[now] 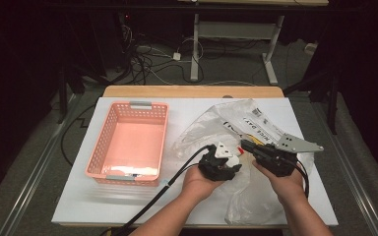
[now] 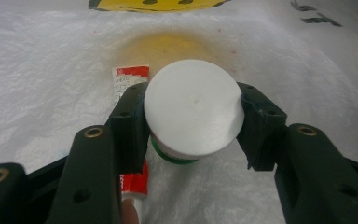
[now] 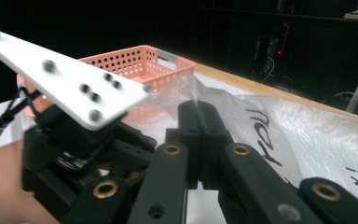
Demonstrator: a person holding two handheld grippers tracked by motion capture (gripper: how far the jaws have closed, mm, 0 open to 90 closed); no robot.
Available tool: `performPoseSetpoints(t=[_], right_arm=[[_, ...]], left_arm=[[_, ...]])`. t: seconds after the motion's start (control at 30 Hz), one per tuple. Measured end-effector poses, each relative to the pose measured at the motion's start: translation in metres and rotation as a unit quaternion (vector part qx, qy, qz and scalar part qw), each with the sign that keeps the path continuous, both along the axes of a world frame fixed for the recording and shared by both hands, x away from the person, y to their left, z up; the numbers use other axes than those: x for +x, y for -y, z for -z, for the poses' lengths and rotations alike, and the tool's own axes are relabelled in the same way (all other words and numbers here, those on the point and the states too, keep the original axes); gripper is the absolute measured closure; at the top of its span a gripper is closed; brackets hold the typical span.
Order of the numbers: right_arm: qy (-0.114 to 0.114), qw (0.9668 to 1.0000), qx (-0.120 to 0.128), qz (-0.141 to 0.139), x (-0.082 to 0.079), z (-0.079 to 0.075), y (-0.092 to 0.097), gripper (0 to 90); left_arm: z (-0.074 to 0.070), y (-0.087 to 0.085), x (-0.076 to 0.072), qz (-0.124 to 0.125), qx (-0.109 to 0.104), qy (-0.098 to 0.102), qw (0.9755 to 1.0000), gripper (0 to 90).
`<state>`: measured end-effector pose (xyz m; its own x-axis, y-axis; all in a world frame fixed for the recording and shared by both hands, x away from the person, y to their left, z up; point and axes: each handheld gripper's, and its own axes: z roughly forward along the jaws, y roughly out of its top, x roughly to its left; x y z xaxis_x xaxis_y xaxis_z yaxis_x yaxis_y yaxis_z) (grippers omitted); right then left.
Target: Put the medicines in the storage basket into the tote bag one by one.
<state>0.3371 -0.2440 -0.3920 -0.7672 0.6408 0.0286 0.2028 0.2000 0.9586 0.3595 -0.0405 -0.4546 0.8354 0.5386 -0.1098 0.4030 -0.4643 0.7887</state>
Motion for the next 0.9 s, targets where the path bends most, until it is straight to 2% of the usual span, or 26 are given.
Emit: performPoseSetpoints(t=[0.3, 0.43, 0.5, 0.7, 0.77, 0.9], right_arm=[[0.0, 1.0, -0.001, 0.003, 0.0, 0.001, 0.002, 90.0], [0.0, 1.0, -0.001, 0.004, 0.001, 0.001, 0.003, 90.0], [0.0, 1.0, -0.001, 0.004, 0.001, 0.001, 0.003, 90.0], [-0.002, 1.0, -0.002, 0.004, 0.001, 0.002, 0.003, 90.0], [-0.001, 1.0, -0.002, 0.003, 0.001, 0.002, 0.002, 90.0], [0.001, 1.0, -0.002, 0.004, 0.001, 0.001, 0.003, 90.0]], left_arm=[[0.016, 0.013, 0.005, 0.005, 0.002, -0.001, 1.0, 47.9], [0.019, 0.014, 0.007, 0.0, -0.005, 0.003, 1.0, 47.8], [0.02, 0.015, 0.008, -0.001, -0.009, -0.002, 1.0, 47.7], [0.021, 0.017, 0.01, -0.003, -0.008, -0.001, 1.0, 47.4], [0.021, 0.018, 0.01, -0.002, -0.006, -0.002, 1.0, 46.1], [0.019, 0.014, 0.011, 0.002, 0.001, -0.01, 0.9999, 37.8]])
